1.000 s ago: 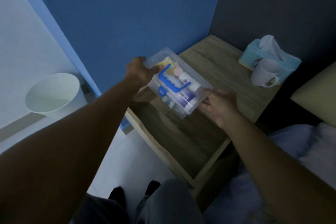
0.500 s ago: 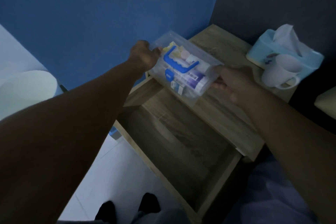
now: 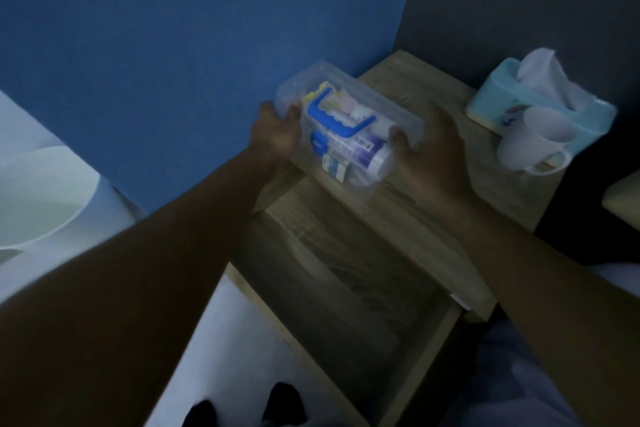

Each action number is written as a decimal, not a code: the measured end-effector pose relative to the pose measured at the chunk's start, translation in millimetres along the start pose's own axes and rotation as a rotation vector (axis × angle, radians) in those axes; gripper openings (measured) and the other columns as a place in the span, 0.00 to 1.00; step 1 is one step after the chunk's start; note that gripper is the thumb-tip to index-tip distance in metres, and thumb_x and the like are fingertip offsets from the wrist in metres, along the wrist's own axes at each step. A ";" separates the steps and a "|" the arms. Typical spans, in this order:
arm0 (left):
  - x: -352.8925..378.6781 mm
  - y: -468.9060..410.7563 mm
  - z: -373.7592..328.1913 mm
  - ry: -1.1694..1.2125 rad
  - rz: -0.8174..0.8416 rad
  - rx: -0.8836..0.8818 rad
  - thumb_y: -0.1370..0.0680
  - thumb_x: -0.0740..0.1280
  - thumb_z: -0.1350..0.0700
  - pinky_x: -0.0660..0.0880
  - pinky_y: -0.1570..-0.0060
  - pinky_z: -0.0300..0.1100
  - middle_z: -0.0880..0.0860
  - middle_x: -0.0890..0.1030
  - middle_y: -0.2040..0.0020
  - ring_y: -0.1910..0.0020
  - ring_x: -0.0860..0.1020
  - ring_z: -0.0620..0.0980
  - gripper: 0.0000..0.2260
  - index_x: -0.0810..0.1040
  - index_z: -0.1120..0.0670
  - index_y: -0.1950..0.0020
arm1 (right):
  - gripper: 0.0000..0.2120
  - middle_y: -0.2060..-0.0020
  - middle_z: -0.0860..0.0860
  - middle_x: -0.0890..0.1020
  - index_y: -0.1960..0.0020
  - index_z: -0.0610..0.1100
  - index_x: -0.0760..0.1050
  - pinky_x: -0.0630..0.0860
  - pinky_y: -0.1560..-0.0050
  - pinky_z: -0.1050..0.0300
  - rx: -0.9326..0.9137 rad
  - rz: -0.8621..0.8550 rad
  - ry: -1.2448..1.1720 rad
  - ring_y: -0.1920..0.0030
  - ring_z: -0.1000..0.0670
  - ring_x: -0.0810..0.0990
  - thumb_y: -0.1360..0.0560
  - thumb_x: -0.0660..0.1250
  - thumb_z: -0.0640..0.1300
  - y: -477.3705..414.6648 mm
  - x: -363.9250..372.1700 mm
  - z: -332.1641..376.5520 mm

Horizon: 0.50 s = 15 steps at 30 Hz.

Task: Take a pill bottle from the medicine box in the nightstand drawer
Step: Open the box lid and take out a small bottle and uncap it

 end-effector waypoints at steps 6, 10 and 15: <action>32.4 22.9 20.6 0.378 0.056 -0.165 0.22 0.66 0.42 0.81 0.45 0.52 0.59 0.78 0.37 0.42 0.81 0.56 0.24 0.68 0.53 0.32 | 0.42 0.18 0.45 0.50 0.18 0.46 0.43 0.61 0.23 0.41 -0.173 0.162 0.233 0.19 0.44 0.52 0.21 0.54 0.67 11.0 19.6 1.2; 42.3 29.7 24.6 0.705 0.098 -0.274 0.24 0.73 0.51 0.82 0.63 0.42 0.61 0.78 0.41 0.49 0.82 0.54 0.17 0.72 0.58 0.43 | 0.49 0.18 0.45 0.53 0.18 0.47 0.45 0.65 0.25 0.38 -0.182 0.170 0.311 0.19 0.42 0.57 0.26 0.57 0.74 9.3 18.1 0.1; 42.0 40.5 31.7 0.788 0.151 -0.282 0.26 0.75 0.53 0.84 0.53 0.48 0.62 0.82 0.42 0.49 0.85 0.57 0.18 0.78 0.62 0.42 | 0.58 0.18 0.46 0.51 0.18 0.45 0.44 0.64 0.25 0.42 -0.206 0.177 0.380 0.19 0.42 0.55 0.33 0.68 0.73 10.3 16.7 -1.9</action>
Point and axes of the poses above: each hand's wrist, its own y-axis away from the middle knuckle, its own x-axis out of the palm, z = x × y, the point moved 6 cm from there along -y, towards the middle knuckle
